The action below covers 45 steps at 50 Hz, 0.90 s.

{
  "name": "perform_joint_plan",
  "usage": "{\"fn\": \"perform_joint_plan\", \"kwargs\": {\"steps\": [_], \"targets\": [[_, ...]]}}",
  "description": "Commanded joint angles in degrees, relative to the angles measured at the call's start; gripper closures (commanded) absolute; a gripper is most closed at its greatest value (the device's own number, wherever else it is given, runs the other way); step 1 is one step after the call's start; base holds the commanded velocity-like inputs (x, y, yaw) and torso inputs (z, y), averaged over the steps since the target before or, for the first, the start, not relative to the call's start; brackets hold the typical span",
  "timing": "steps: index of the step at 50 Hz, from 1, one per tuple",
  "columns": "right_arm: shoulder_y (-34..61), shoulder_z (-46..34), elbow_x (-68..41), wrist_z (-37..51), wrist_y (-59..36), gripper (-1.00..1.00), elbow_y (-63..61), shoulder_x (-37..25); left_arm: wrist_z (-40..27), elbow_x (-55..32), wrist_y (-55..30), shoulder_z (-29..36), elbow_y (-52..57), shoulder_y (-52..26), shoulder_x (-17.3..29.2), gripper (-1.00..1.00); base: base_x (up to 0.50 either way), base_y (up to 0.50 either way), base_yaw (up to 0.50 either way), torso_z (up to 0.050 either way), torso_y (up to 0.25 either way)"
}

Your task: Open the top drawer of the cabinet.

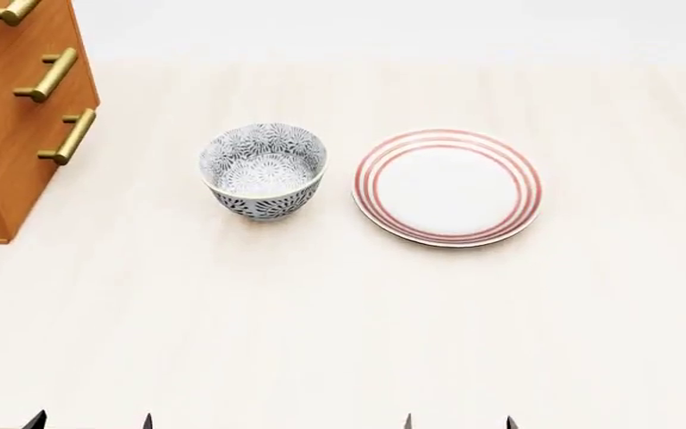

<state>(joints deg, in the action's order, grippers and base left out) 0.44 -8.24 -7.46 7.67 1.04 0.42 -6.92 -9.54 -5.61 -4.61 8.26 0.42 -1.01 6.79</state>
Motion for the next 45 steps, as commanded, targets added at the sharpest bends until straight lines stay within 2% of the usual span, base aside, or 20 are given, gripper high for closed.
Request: {"fn": "perform_joint_plan", "kwargs": {"steps": [1,45], "targets": [[-0.34,0.76,-0.82,-1.11,2.07,-1.0,-0.75,0.42,1.02,-0.54,1.53,-0.48,-0.04,0.25,-0.34,-1.0,0.3,-0.08,0.0,0.0,0.0],[-0.45,-2.33,-2.19,-0.62,4.68,-1.0,-0.88,-1.67,-1.16,-2.01,1.68,1.85,-0.51,-0.08,1.4,-1.0,0.5,-0.09,0.0,0.0,0.0]]}}
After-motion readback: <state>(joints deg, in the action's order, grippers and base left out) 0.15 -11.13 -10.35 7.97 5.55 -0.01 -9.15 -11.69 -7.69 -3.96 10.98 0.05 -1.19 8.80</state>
